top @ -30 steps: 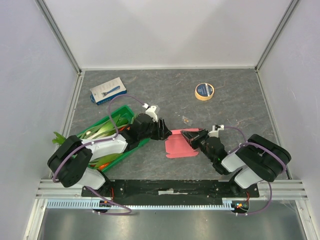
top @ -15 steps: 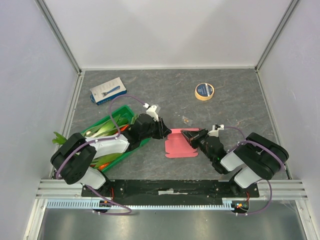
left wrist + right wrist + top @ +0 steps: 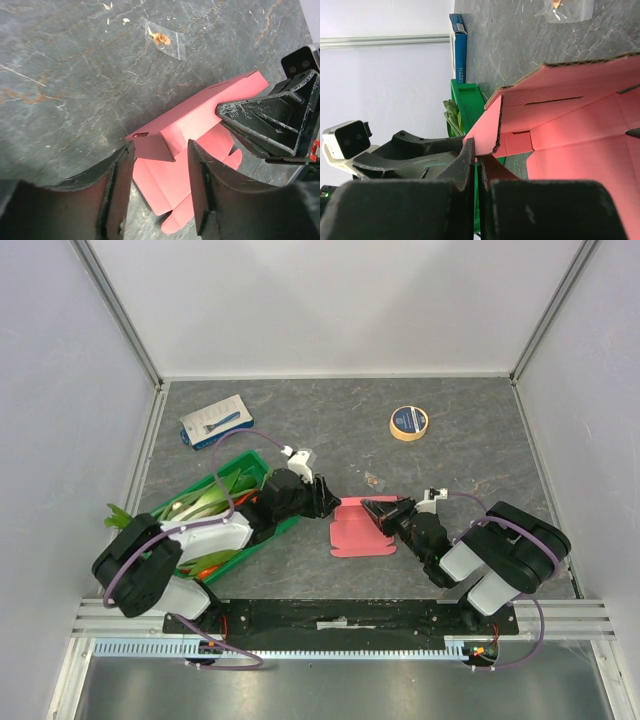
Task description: Fold the paper box
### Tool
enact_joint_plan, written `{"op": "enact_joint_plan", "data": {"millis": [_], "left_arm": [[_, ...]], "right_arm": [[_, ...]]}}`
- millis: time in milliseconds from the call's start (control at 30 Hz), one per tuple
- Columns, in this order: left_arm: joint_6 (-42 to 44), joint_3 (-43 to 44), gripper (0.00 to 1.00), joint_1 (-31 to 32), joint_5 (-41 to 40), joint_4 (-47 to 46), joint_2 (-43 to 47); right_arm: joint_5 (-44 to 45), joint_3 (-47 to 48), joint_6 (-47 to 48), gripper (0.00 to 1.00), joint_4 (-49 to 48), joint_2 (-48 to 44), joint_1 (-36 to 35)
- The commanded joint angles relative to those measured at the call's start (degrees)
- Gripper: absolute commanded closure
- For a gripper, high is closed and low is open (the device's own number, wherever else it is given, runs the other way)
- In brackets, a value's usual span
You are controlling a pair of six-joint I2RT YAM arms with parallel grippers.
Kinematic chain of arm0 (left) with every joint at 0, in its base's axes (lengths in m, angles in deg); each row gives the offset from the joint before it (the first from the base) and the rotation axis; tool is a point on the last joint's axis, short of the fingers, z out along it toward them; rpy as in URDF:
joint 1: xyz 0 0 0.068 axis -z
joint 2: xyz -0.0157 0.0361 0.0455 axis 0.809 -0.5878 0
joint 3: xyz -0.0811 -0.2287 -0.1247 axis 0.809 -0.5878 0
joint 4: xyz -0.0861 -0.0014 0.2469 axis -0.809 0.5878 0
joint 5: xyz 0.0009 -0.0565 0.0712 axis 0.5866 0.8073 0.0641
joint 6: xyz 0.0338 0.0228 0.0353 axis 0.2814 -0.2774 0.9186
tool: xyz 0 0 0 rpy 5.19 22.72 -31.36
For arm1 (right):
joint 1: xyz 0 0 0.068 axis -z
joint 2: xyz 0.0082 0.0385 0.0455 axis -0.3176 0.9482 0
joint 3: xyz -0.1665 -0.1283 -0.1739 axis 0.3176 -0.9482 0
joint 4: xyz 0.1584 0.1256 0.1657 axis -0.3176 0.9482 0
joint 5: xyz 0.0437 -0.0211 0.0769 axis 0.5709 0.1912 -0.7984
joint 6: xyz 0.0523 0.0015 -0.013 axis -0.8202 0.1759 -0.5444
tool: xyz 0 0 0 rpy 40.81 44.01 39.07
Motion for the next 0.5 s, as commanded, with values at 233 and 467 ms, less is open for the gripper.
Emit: {"op": "enact_joint_plan", "data": {"millis": [233,467], "left_arm": [[7.72,-4.22,0.41,-0.22,-0.9,1.39,9.09],[2.87,0.52,0.39,-0.22,-3.0,2.09,3.73]], "right_arm": [[-2.19,0.4,3.25,1.0,5.16,1.13,-0.16],[-2.46,-0.04,3.78,1.0,4.98,1.13,-0.07]]}}
